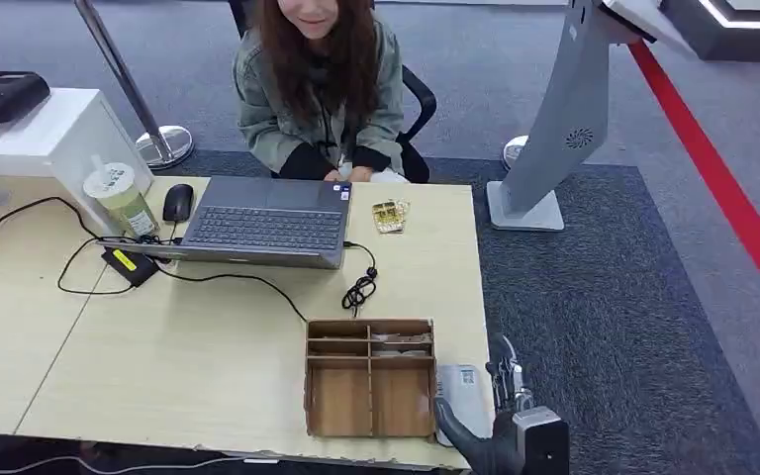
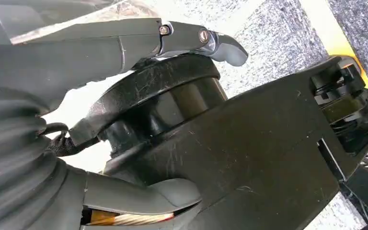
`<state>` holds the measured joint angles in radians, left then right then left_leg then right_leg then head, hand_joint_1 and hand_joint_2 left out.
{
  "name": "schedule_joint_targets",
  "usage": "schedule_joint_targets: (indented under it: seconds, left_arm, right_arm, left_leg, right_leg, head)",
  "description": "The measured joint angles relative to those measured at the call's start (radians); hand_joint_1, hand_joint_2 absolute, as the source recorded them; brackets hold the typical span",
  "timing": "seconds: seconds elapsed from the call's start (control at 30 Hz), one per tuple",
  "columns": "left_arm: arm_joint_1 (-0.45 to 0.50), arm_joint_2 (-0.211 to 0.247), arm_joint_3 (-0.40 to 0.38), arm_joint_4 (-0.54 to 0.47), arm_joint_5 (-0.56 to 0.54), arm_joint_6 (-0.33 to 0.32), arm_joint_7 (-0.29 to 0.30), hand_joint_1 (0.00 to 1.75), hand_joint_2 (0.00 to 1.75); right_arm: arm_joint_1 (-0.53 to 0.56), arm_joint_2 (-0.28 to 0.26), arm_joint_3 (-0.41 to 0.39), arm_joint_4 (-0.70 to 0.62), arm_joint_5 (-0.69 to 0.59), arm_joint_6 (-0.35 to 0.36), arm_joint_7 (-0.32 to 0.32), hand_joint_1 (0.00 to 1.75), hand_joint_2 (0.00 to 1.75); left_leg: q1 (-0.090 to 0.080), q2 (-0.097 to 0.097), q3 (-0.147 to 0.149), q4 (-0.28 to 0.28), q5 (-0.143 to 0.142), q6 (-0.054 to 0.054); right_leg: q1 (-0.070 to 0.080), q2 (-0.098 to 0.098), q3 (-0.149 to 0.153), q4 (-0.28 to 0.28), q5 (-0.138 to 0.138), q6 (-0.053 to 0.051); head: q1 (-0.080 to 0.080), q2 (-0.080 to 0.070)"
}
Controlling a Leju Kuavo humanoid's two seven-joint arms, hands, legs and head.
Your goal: Pass the card to the sensor for recognition and then transmit it.
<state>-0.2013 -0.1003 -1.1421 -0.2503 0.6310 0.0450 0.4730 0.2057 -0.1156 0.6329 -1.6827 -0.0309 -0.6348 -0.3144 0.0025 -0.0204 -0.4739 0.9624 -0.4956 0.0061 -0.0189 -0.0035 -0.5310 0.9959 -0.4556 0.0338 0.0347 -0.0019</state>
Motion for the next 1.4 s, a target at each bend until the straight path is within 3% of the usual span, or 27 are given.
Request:
schedule_joint_targets:
  seconds: [0.63,1.4]
  left_arm:
    - [0.000,0.000,-0.001,0.000,0.000,0.000,0.000,0.00,1.75]
    - [-0.002,0.000,-0.018,0.000,0.003,0.001,0.003,0.00,1.75]
  right_arm:
    - [0.000,0.000,0.001,-0.010,0.028,-0.017,-0.001,0.00,1.75]
    - [-0.023,-0.010,0.027,-0.034,0.082,-0.010,0.054,0.00,1.75]
  left_leg:
    - [0.000,0.000,0.000,0.000,0.000,0.000]
    - [0.000,0.000,0.000,0.000,0.000,0.000]
  right_leg:
    - [0.000,0.000,0.000,0.000,0.000,0.000]
    - [0.000,0.000,0.000,0.000,0.000,0.000]
  head:
    - [0.000,0.000]
    - [0.000,0.000]
